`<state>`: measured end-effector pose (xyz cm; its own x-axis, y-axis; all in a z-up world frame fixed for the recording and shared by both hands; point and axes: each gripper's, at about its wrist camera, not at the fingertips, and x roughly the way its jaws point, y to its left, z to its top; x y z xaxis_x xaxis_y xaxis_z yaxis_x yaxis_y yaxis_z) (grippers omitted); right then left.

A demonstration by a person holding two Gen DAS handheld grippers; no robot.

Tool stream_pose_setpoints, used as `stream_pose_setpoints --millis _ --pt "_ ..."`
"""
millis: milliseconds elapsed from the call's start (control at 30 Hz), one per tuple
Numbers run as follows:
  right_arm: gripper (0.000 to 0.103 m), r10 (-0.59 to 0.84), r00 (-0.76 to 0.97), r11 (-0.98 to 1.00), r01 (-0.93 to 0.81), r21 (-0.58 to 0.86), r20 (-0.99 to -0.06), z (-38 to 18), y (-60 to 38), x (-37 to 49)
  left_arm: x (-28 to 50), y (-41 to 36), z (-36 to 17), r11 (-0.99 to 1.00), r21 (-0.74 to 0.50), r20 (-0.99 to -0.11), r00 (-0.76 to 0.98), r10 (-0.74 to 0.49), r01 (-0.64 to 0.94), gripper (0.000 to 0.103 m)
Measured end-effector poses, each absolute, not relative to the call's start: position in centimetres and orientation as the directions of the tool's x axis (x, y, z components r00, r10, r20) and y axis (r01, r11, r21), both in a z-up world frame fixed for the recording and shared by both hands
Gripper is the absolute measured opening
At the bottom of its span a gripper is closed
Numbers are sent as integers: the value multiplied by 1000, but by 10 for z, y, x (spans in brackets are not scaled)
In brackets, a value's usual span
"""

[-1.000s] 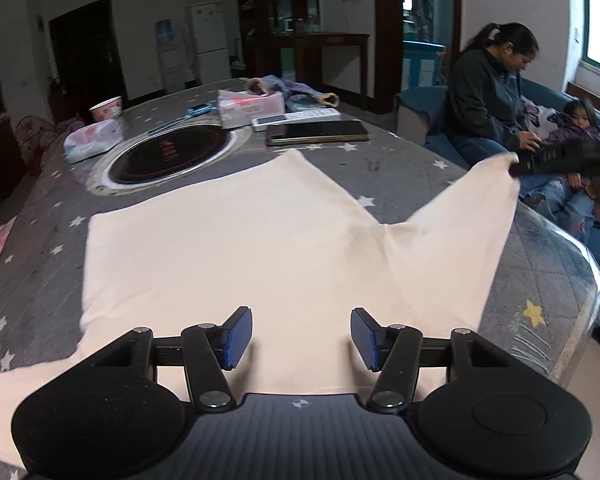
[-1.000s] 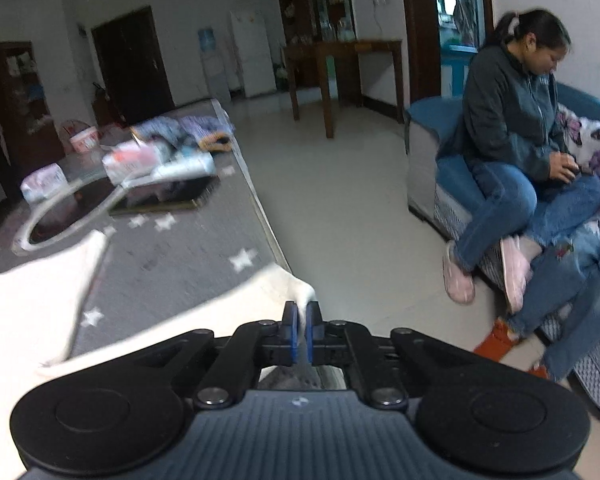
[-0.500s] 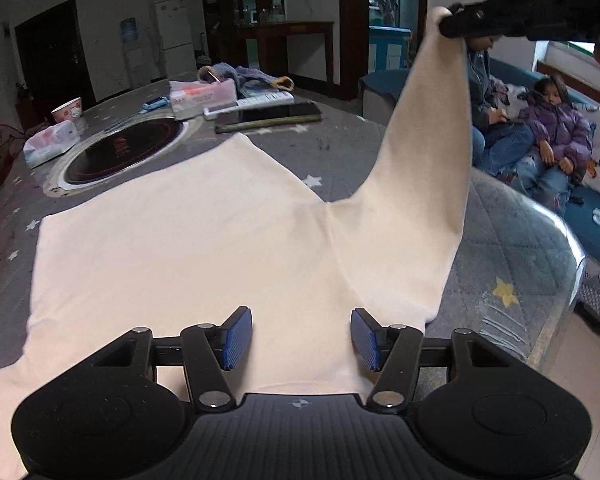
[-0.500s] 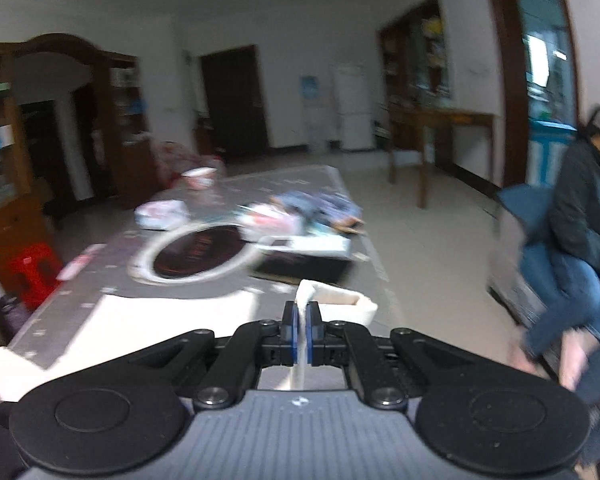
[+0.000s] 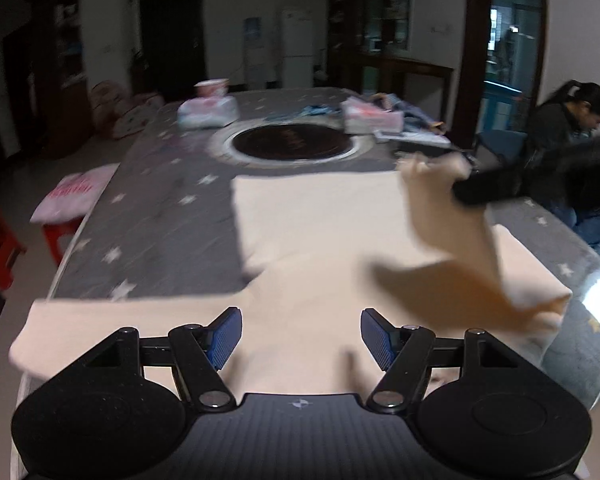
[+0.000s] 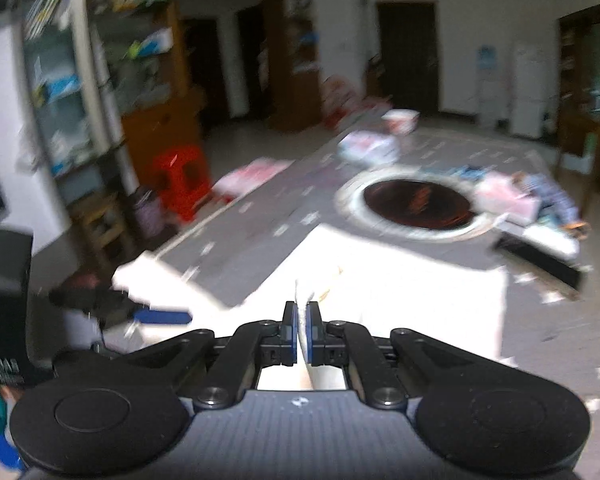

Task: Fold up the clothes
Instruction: 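Lay the held sleeve across the shirt body with the right gripper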

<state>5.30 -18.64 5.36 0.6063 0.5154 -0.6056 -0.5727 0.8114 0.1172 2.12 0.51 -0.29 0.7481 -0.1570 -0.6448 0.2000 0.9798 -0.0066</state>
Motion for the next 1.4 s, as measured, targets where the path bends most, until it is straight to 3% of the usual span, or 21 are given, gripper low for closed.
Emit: stream_pose_setpoints --millis 167,200,333,500,633,733,800,1000,1267,1400 --pt "7 545 506 764 -628 148 -669 20 -156 52 17 17 -11 984 -9 -661 737 -139 177 69" --pt "14 547 502 762 -630 151 -669 19 -156 51 16 17 -11 984 -8 -663 736 -138 177 69" --pt "16 544 519 770 -621 146 -659 23 -171 49 13 19 -9 984 2 -657 742 -134 180 69" --pt "16 418 565 824 -565 36 -711 20 -216 47 14 16 0 982 -9 -635 758 -150 187 68" --pt "16 355 538 860 -508 41 -765 -2 -240 49 15 -2 6 970 -26 -620 757 -206 243 67" --pt "16 331 525 880 -473 54 -784 -17 -251 50 20 -17 4 957 -22 -622 746 -240 290 60" --pt "15 341 519 882 -464 77 -784 -23 -259 49 25 -26 0 950 -22 -637 728 -254 312 52" --pt "16 353 576 890 -450 75 -737 -2 -259 61 35 -37 -10 942 -40 -653 705 -277 333 51" --pt "16 325 579 892 -450 39 -748 -14 -255 71 41 -24 -26 951 -28 -695 678 -240 308 49" --pt "23 309 580 893 -450 20 -753 -21 -253 76 38 -13 -22 962 -4 -693 693 -199 272 49"
